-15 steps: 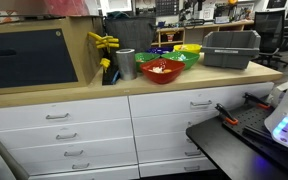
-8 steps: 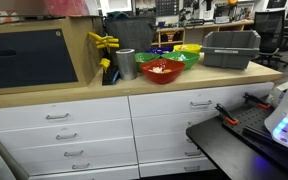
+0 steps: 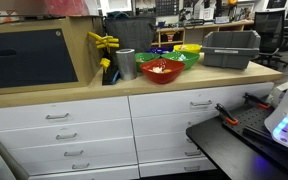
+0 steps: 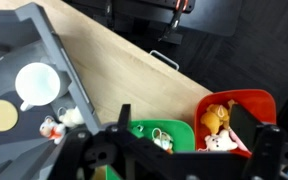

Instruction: Pick up the brown object from the gray storage container and put it in the navy blue bowl

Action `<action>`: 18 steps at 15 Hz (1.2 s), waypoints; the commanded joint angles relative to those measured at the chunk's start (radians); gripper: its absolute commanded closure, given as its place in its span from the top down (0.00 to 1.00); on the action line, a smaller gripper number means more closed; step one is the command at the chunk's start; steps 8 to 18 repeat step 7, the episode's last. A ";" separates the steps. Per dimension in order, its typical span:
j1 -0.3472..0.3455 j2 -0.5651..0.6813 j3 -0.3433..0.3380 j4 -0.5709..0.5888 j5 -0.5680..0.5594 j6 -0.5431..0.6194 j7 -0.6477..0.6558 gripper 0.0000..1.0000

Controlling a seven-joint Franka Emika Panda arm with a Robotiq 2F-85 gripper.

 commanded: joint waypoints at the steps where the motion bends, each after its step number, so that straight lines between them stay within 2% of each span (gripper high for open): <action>1: 0.005 -0.025 -0.006 -0.023 0.036 -0.038 0.015 1.00; 18: 0.005 -0.032 -0.007 -0.035 0.042 -0.043 0.019 1.00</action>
